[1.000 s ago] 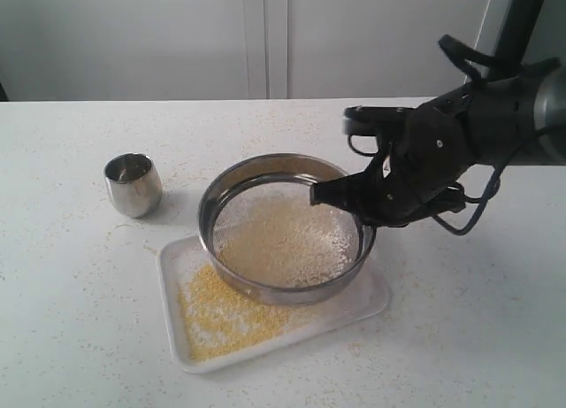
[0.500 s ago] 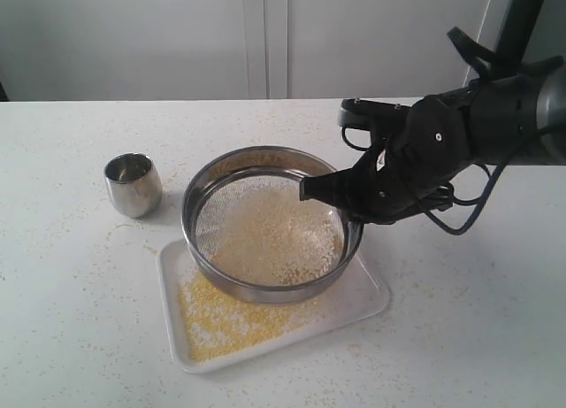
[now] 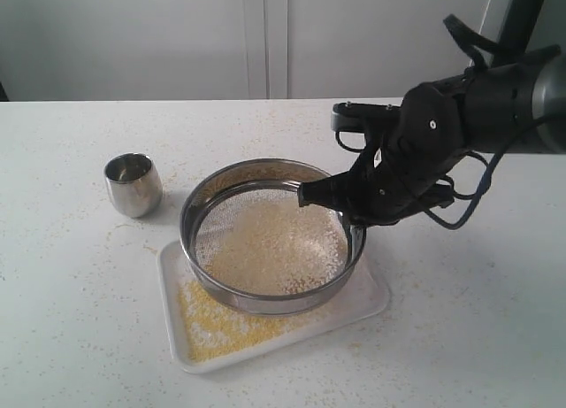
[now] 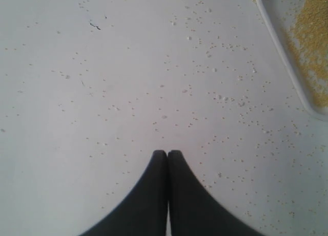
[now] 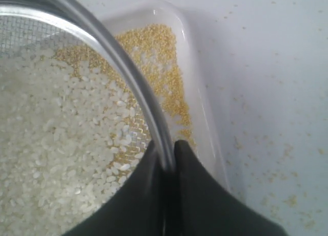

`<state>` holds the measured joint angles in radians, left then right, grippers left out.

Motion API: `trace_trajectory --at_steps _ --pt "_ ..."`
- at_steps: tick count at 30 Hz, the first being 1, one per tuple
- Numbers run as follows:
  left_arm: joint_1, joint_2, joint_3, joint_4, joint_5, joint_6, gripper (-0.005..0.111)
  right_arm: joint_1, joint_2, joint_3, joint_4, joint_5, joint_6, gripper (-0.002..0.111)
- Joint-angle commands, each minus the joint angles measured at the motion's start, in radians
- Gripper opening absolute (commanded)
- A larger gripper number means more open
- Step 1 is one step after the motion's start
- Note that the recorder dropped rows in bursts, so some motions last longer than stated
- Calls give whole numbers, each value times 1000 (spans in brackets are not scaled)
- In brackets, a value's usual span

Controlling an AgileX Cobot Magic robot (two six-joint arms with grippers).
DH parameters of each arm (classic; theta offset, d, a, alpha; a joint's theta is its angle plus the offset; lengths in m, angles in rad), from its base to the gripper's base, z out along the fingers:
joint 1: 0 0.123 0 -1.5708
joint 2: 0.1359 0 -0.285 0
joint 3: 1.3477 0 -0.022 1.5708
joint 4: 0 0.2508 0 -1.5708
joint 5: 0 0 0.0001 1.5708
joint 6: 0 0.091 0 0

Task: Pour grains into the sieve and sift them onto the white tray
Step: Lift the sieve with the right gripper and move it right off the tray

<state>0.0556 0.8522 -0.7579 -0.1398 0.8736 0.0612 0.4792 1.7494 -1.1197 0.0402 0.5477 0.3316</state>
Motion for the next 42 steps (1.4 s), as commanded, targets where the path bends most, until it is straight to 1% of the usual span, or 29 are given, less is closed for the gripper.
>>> trace_trajectory --at_steps 1,6,12,21,36,42 --pt "2 -9 5 -8 8 0 0 -39 -16 -80 6 79 -38 0" --pt "2 -9 5 -8 8 0 0 -105 -25 -106 6 91 -71 0" --pt "2 -9 5 -8 8 0 0 -238 -23 -106 8 83 -101 0" --pt "2 -9 5 -8 8 0 0 -398 21 -106 14 8 -128 0" --pt "2 -9 5 -8 8 0 0 -547 114 -106 19 -66 -57 0" --pt "2 -9 5 -8 8 0 0 -560 148 -106 21 -106 -46 0"
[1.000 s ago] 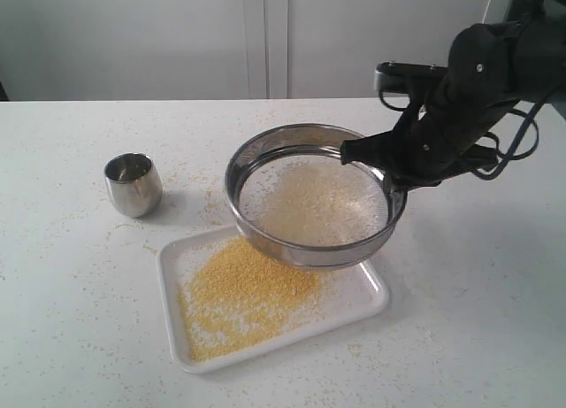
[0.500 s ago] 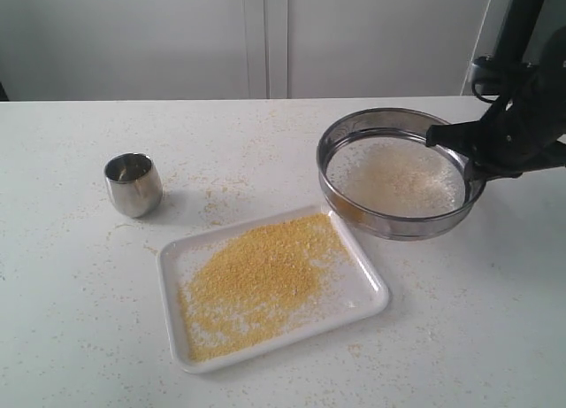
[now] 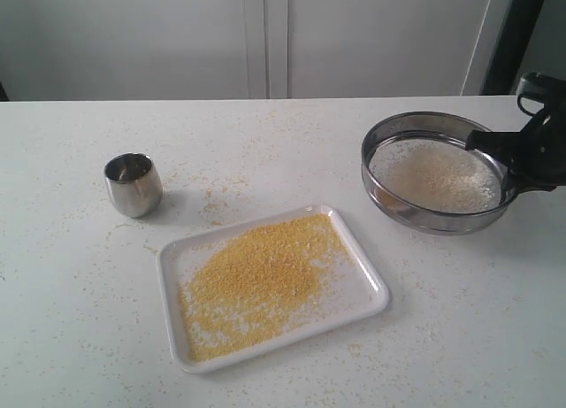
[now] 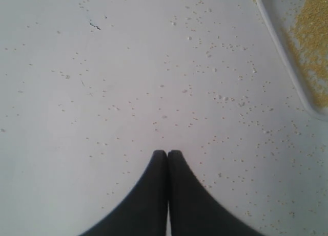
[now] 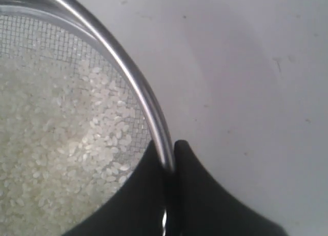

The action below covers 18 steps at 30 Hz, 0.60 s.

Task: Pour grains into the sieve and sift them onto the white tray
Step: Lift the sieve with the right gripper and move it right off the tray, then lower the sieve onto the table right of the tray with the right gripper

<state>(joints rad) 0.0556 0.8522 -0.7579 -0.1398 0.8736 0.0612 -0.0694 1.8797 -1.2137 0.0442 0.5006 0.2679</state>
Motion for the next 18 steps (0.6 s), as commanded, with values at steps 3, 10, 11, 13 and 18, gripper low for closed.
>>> trace_trajectory --at_steps 3,10,11,13,18 --pt "2 -9 5 -8 8 0 0 -12 43 -12 17 -82 28 0" --pt "2 -9 5 -8 8 0 0 -12 80 -12 17 -106 28 0" --pt "2 -9 5 -8 8 0 0 -12 82 -12 17 -106 28 0" --pt "2 -9 5 -8 8 0 0 -12 82 -12 17 -106 28 0" --pt "2 -9 5 -8 8 0 0 -12 84 -12 17 -102 28 0"
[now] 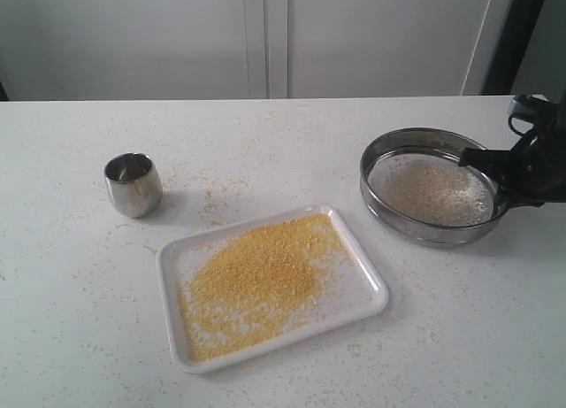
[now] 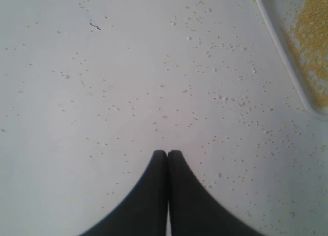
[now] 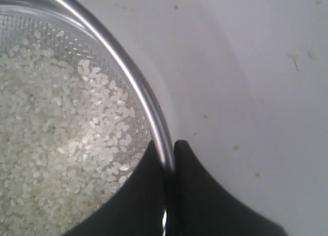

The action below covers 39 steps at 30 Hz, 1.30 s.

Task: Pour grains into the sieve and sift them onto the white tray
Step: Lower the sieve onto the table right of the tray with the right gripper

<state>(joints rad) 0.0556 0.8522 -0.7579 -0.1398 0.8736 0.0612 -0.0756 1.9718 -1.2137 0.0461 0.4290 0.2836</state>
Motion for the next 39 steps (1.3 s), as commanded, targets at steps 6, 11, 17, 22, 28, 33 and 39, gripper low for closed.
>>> trace_trajectory --at_steps 6,11,17,22,28,33,39 --pt "2 -9 5 -8 8 0 0 -5 11 -12 15 -20 12 0" --pt "2 -9 5 -8 8 0 0 -5 24 -12 15 -10 12 0" --pt "2 -9 5 -8 8 0 0 -5 26 -12 15 -8 12 0" --pt "2 -9 5 -8 8 0 0 -5 26 -12 15 -13 12 6" --pt "2 -9 5 -8 8 0 0 -5 26 -12 15 -21 12 41" --pt "2 -9 5 -8 8 0 0 -5 26 -12 15 -25 12 49" --pt "2 -9 5 -8 8 0 0 -5 26 -12 15 -26 12 49"
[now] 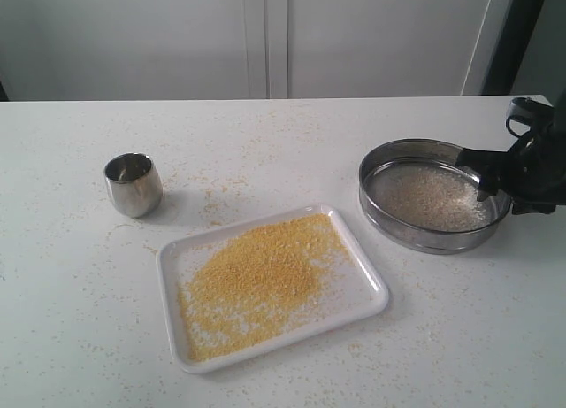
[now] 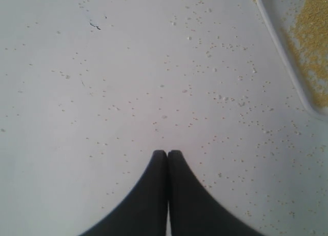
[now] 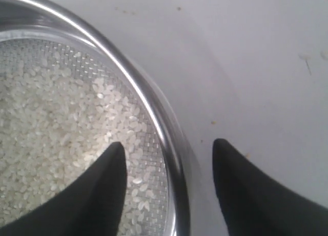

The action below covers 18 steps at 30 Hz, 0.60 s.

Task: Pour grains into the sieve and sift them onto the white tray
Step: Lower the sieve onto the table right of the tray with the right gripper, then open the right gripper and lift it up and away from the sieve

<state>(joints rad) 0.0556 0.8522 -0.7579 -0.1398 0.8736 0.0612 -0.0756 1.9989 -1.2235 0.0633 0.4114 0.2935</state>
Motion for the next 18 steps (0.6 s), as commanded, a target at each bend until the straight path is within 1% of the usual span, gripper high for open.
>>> trace_trajectory --at_steps 1,7,13,15,18 --pt "2 -9 5 -8 8 0 0 -5 -4 -5 -2 -9 2 49" --pt "2 -9 5 -8 8 0 0 -5 -19 -45 -2 62 -2 49" --pt "2 -9 5 -8 8 0 0 -5 -61 -48 -2 80 -36 49" --pt "2 -9 5 -8 8 0 0 -5 -83 -48 -2 84 -36 48" --pt "2 -9 5 -8 8 0 0 -5 -116 -48 -2 97 -36 41"
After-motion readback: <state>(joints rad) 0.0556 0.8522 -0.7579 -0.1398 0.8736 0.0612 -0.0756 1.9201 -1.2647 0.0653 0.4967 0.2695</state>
